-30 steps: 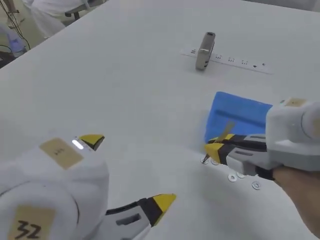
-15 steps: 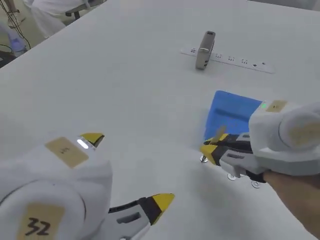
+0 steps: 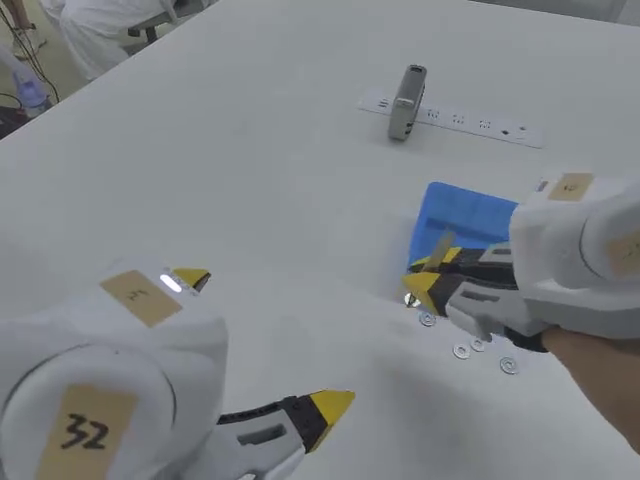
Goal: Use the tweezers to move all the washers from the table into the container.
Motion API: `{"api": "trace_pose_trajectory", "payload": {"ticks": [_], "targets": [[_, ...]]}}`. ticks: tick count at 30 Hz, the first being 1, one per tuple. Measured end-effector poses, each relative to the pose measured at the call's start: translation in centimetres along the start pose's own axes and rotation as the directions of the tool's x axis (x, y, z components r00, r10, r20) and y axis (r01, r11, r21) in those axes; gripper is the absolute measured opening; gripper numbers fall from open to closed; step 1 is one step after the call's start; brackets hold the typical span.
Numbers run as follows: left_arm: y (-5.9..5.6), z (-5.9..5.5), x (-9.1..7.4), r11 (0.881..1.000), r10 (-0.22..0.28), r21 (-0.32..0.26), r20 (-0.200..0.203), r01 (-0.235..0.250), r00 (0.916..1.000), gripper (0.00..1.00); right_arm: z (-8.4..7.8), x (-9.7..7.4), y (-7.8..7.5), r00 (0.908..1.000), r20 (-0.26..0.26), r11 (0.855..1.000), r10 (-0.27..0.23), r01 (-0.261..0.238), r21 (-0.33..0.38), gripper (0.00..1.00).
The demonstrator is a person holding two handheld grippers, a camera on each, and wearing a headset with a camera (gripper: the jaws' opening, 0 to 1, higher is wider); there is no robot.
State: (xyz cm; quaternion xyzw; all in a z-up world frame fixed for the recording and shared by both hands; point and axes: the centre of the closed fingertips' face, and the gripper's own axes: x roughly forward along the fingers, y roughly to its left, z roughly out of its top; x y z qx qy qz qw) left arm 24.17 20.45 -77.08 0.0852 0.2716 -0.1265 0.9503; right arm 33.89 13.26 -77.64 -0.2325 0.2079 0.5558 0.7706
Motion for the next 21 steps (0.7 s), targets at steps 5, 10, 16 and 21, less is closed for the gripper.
{"api": "trace_pose_trajectory", "payload": {"ticks": [5,10,16,21], "targets": [[0.1,-0.1,0.0,1.0,0.001,-0.008,-0.002,-0.001,1.0,0.87,2.0,-1.4,-1.8,0.9973,0.055,0.999,-0.05,0.05,0.0,0.02],[0.1,-0.2,0.0,1.0,-0.003,-0.019,-0.011,0.003,0.9999,0.87,3.0,-1.6,-3.8,0.9932,0.08,0.996,-0.084,0.084,0.005,0.02],[0.1,-0.3,0.0,1.0,-0.002,-0.023,-0.016,0.002,0.9999,0.87,3.6,-1.2,-5.5,0.9883,0.107,0.993,-0.108,0.103,0.051,0.02],[0.2,-0.4,0.0,1.0,-0.001,-0.023,-0.019,0.001,0.9998,0.87,3.2,-0.2,-6.6,0.9868,0.112,0.988,-0.117,0.105,0.109,0.02]]}}
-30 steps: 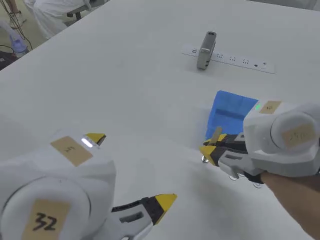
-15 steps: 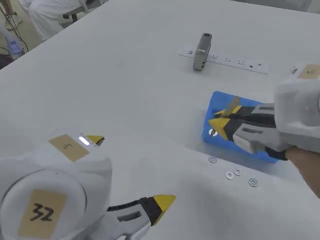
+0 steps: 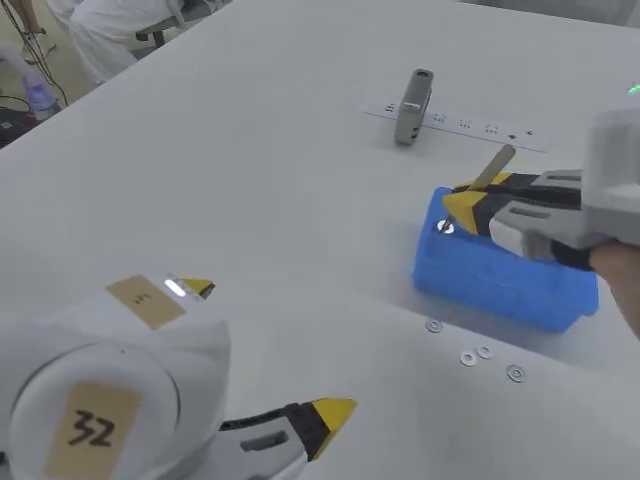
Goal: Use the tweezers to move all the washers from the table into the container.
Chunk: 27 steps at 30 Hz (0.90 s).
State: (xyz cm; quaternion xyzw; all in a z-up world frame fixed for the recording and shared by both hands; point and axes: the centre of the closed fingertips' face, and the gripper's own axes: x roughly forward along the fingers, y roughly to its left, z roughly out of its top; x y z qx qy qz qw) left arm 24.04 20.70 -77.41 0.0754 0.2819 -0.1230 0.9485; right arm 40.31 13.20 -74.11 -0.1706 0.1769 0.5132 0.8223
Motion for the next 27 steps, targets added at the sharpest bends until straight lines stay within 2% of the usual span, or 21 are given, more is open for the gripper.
{"api": "trace_pose_trajectory", "payload": {"ticks": [3,8,13,18,27], "targets": [[0.0,-0.1,0.0,1.0,0.0,-0.001,-0.003,0.0,1.0,0.86,-0.6,0.7,-0.7,0.9999,-0.008,0.999,-0.008,0.008,0.034,0.02],[0.0,-0.1,0.0,1.0,0.0,0.001,-0.003,0.0,1.0,0.86,-2.4,2.0,-1.4,0.9984,-0.049,0.998,-0.028,0.031,0.059,0.02],[0.1,-0.1,0.0,1.0,0.002,0.002,-0.002,-0.002,1.0,0.86,-3.8,2.9,-1.4,0.998,-0.063,0.989,-0.007,0.017,0.149,0.02],[0.1,-0.1,0.0,1.0,0.004,0.002,-0.004,-0.004,1.0,0.86,-5.0,3.9,-1.6,0.9954,-0.093,0.988,-0.025,0.039,0.151,0.02],[0.2,-0.2,0.0,1.0,0.004,0.003,-0.006,-0.004,1.0,0.86,-6.5,4.5,-1.5,0.9906,-0.136,0.987,-0.01,0.032,0.159,0.03]]}}
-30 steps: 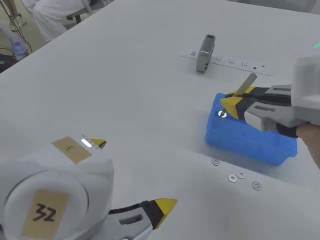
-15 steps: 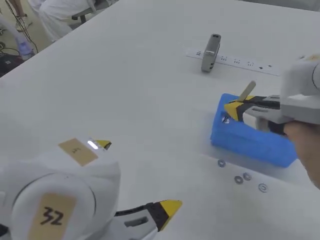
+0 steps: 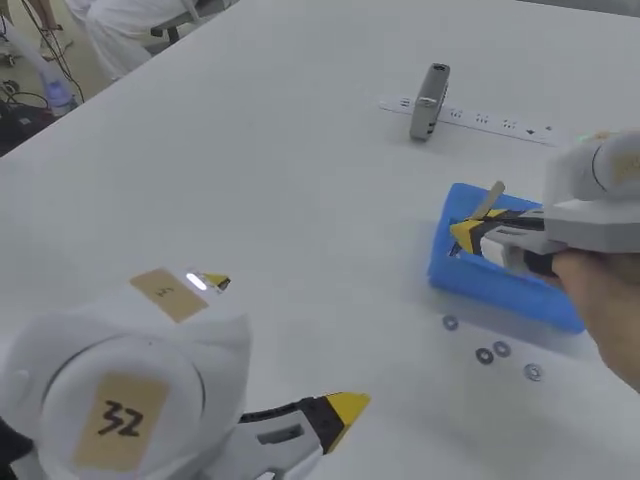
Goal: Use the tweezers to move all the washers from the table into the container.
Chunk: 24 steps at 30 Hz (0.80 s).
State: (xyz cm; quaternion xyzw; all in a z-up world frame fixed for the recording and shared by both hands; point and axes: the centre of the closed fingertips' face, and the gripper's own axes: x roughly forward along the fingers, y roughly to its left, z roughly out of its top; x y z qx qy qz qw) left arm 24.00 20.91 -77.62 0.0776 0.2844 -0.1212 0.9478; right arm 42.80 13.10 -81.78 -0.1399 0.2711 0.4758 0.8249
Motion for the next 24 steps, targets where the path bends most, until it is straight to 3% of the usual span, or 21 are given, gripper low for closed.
{"api": "trace_pose_trajectory", "payload": {"ticks": [1,5,15,18,24], "targets": [[0.0,0.0,0.0,1.0,0.0,0.0,-0.001,0.0,1.0,0.86,0.2,-0.1,0.0,0.9998,0.018,1.0,0.001,-0.001,0.003,0.03],[0.0,0.0,0.0,1.0,0.001,0.002,-0.001,-0.001,1.0,0.85,0.2,-0.3,-0.1,0.9999,0.013,1.0,-0.001,0.001,0.016,0.03],[0.0,0.0,0.0,1.0,0.0,0.008,0.001,0.0,1.0,0.85,3.3,-4.2,0.9,0.9959,0.086,0.998,-0.028,0.033,-0.057,0.03],[-0.1,0.1,0.0,1.0,-0.002,0.007,0.001,0.002,1.0,0.85,3.5,-3.8,0.2,0.9954,0.093,0.999,-0.022,0.026,-0.041,0.03],[-0.1,0.0,0.0,1.0,-0.001,0.011,-0.004,0.001,1.0,0.85,2.0,-2.0,0.0,0.9983,0.058,1.0,0.003,-0.004,0.009,0.03]]}}
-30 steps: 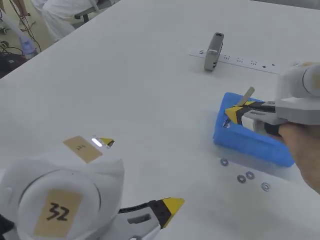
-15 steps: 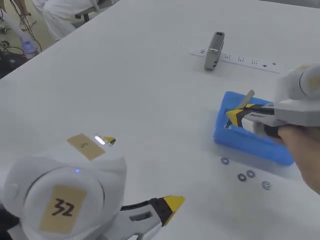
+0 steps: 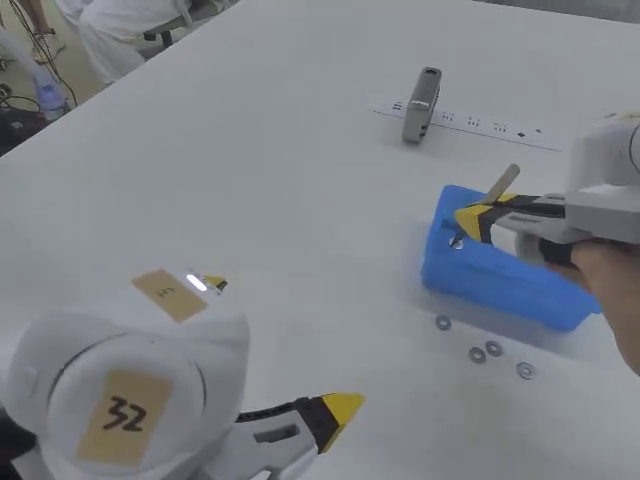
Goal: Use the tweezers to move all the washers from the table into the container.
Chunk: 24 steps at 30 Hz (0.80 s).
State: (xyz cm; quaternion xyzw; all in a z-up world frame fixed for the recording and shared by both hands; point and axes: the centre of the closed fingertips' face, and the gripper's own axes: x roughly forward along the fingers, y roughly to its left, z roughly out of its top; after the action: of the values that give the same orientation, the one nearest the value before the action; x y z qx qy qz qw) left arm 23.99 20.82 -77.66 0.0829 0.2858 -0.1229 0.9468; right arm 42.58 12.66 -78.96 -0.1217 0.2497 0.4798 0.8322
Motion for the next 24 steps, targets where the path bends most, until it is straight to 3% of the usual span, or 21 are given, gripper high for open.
{"api": "trace_pose_trajectory", "payload": {"ticks": [11,17,24], "targets": [[0.2,-0.1,0.0,1.0,0.006,-0.007,-0.005,-0.006,1.0,0.85,-1.3,1.3,0.1,0.9989,-0.045,1.0,0.012,-0.013,-0.016,0.03],[0.1,-0.1,0.0,1.0,0.002,-0.008,-0.005,-0.002,1.0,0.85,0.1,-0.6,0.7,1.0,-0.001,1.0,0.006,-0.006,-0.017,0.03],[0.1,0.1,0.0,1.0,0.002,-0.005,0.003,-0.002,1.0,0.85,2.0,-4.0,2.8,0.9973,0.066,0.999,0.032,-0.03,-0.038,0.03]]}}
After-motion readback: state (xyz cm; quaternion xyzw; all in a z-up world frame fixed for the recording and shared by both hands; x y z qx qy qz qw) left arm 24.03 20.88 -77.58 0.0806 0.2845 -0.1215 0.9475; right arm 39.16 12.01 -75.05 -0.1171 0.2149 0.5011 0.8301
